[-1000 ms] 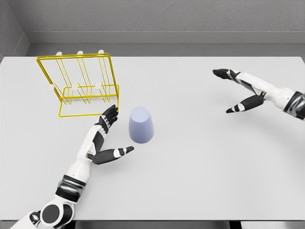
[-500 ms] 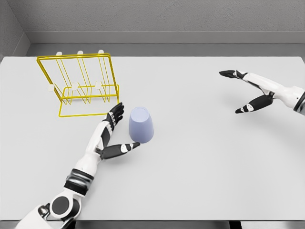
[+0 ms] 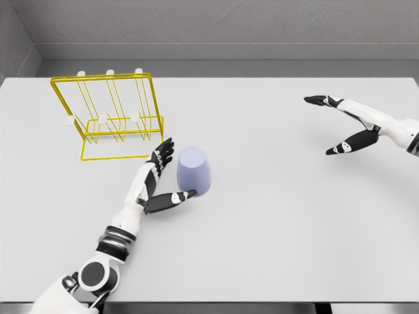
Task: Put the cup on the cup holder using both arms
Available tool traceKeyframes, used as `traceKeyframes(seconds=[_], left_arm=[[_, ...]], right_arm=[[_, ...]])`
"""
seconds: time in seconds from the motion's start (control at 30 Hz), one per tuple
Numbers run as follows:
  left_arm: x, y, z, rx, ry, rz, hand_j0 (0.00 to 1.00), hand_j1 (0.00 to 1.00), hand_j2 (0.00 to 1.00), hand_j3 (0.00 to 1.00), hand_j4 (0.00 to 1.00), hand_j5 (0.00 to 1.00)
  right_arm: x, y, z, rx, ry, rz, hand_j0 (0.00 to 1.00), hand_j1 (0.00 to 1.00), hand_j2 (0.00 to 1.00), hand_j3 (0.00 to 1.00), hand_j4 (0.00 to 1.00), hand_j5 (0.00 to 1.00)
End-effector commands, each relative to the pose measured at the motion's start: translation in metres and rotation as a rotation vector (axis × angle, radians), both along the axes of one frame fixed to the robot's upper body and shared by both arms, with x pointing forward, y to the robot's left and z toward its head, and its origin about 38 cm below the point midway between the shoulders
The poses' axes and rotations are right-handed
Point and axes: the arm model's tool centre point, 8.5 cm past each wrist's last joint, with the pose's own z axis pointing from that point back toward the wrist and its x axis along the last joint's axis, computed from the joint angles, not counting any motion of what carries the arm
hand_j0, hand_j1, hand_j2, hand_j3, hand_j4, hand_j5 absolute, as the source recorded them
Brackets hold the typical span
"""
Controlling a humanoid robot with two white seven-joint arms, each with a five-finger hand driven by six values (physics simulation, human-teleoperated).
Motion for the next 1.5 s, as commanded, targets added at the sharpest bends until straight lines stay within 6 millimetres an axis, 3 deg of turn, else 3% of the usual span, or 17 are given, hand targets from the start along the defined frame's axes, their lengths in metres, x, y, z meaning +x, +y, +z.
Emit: traceKeyframes(seconds=[0.0, 0.6, 1.47], left_arm=[[0.000, -0.004, 0.000, -0.008, -0.001, -0.003, 1.00, 1.00, 1.00, 1.00, 1.00, 1.00], [0.010, -0.022, -0.001, -0.032, 0.004, -0.007, 1.00, 1.00, 1.00, 1.00, 1.00, 1.00], [0.018, -0.034, -0.005, -0.035, 0.006, -0.002, 1.00, 1.00, 1.00, 1.00, 1.00, 1.00]], right_arm=[[0.000, 0.000, 0.001, 0.008, 0.000, -0.003, 1.00, 1.00, 1.00, 1.00, 1.00, 1.00], [-0.003, -0.015, 0.007, -0.020, -0.001, -0.024, 1.00, 1.00, 1.00, 1.00, 1.00, 1.00], [-0.003, -0.015, 0.007, -0.020, -0.002, -0.023, 1.00, 1.00, 1.00, 1.00, 1.00, 1.00]])
